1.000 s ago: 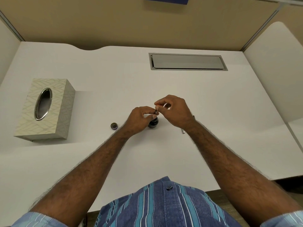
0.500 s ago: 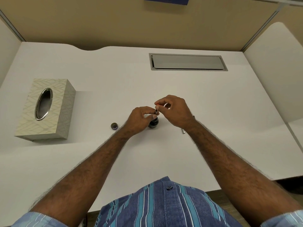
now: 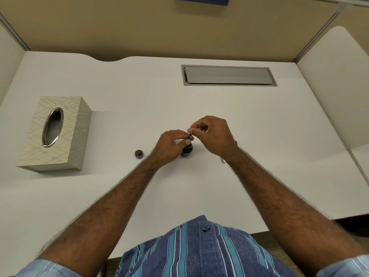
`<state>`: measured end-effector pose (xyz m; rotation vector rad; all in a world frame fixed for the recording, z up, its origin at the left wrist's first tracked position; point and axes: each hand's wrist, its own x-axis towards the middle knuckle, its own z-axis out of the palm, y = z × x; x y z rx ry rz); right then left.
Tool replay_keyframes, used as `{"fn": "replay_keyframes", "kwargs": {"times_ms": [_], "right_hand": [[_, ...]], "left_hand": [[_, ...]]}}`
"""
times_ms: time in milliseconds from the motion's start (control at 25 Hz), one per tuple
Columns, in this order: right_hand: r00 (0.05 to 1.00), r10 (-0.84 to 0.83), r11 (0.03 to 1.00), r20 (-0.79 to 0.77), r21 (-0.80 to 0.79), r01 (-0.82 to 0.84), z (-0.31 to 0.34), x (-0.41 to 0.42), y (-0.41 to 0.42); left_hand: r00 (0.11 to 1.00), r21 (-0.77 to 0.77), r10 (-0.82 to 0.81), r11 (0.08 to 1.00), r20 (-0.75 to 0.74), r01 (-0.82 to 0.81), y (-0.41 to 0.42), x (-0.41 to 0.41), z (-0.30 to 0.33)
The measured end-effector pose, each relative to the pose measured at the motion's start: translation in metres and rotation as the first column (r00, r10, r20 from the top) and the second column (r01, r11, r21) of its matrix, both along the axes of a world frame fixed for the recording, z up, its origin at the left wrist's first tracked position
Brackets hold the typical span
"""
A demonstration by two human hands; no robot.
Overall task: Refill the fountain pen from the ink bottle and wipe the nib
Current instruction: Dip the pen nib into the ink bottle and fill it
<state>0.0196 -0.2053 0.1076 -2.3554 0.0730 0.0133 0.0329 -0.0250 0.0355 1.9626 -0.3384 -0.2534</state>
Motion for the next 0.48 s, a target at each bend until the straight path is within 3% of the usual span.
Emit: {"fn": "replay_keyframes", "kwargs": {"times_ms": [480], "right_hand": [[0.997, -0.054, 0.988, -0.050, 0.140, 0.061, -0.0034, -0.0058, -0.0075]], "left_hand": [[0.989, -0.097, 0.014, 0.995, -0.148, -0.029, 0.0061, -0.0025, 0.0005]]}}
